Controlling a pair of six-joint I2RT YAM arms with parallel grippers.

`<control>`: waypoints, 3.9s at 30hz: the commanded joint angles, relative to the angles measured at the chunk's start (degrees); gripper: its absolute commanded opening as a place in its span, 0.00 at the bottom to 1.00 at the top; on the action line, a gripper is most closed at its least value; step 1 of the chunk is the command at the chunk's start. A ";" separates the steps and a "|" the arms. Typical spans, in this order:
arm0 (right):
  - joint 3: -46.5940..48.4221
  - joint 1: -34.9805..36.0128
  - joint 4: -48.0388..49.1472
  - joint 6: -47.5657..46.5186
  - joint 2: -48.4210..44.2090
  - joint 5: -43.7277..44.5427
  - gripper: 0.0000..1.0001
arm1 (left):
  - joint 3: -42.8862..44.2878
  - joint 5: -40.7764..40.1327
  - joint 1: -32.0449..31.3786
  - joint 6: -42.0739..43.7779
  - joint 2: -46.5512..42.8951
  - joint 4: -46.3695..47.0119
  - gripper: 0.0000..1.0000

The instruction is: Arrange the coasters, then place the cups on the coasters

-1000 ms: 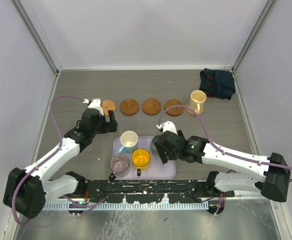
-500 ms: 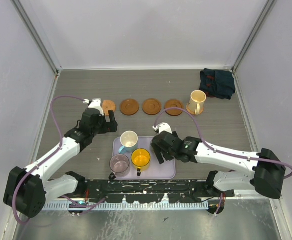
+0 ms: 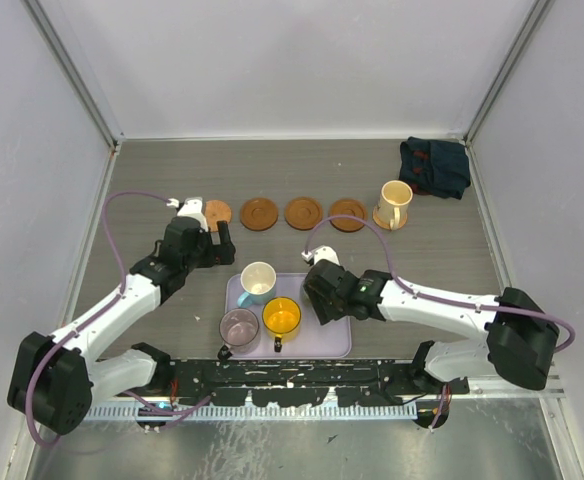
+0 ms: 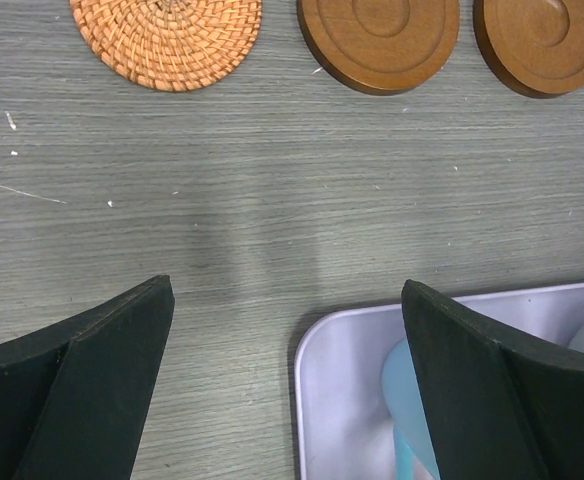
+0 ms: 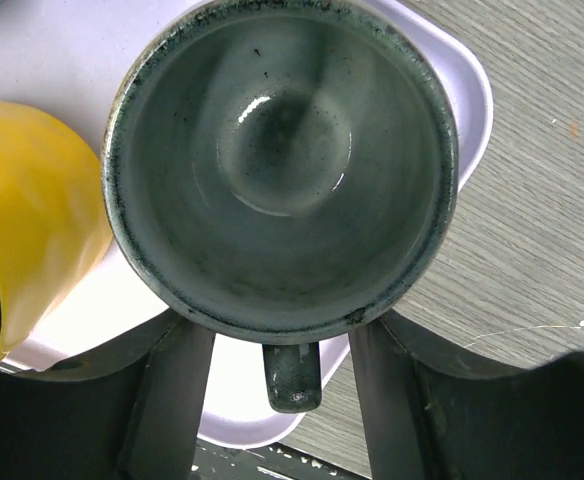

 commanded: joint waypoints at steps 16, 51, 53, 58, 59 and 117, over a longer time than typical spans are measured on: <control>0.44 -0.86 2.06 1.07 4.26 -1.16 0.34 | 0.01 -1.32 -0.07 0.32 0.23 2.20 0.98; 9.53 -1.57 0.74 2.02 -3.26 22.74 0.01 | 0.59 -1.55 -0.08 0.92 -0.12 1.80 0.98; 9.98 -1.88 1.74 1.87 -2.52 23.13 0.01 | 0.90 -1.64 -0.08 1.18 0.04 1.56 0.98; 9.87 -2.12 3.24 1.84 -2.46 21.02 0.01 | 0.73 -2.09 -0.07 1.47 -0.48 1.11 0.98; 9.62 -2.10 3.33 2.09 -2.89 21.02 0.01 | 0.67 -2.16 -0.07 1.47 -0.58 1.06 0.98; 2.01 -30.33 59.89 -15.81 17.25 10.56 0.01 | 1.89 -1.85 -0.07 2.70 5.62 5.02 0.98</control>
